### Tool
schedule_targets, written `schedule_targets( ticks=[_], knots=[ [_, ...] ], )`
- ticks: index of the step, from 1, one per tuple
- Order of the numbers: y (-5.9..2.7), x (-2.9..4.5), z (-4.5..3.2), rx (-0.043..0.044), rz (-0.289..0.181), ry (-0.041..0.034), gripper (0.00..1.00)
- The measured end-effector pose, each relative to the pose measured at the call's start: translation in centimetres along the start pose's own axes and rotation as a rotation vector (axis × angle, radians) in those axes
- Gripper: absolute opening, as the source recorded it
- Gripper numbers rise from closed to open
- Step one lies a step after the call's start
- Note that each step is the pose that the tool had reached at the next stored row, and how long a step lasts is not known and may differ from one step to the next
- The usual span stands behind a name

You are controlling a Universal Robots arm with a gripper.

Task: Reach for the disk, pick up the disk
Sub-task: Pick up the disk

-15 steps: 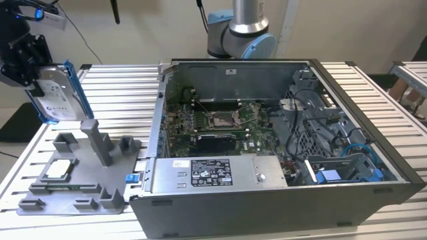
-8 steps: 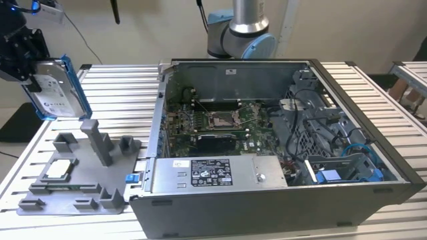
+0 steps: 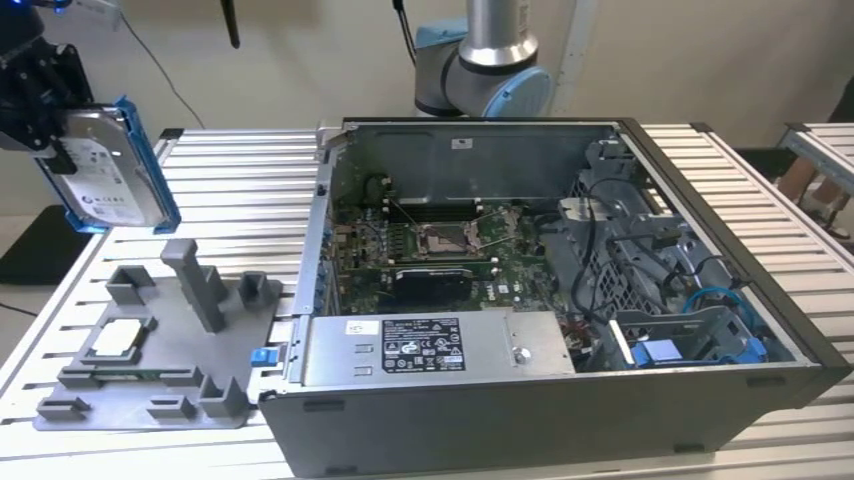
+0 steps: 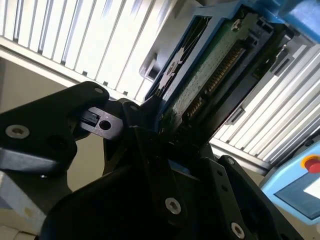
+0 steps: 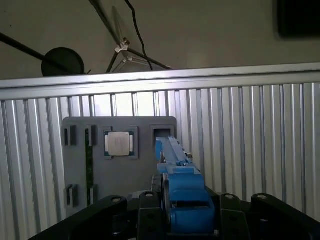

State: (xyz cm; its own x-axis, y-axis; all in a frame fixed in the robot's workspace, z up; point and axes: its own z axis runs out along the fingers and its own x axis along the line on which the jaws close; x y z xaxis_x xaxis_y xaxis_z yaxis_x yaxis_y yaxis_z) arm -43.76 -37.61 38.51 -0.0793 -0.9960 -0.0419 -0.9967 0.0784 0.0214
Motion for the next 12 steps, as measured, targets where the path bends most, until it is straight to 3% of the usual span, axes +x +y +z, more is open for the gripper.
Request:
schedule_targets(
  ticks=[12],
  knots=[
    [0.04, -0.08, -1.88, 0.0001, 0.000, 0.0000, 0.00]
  ],
)
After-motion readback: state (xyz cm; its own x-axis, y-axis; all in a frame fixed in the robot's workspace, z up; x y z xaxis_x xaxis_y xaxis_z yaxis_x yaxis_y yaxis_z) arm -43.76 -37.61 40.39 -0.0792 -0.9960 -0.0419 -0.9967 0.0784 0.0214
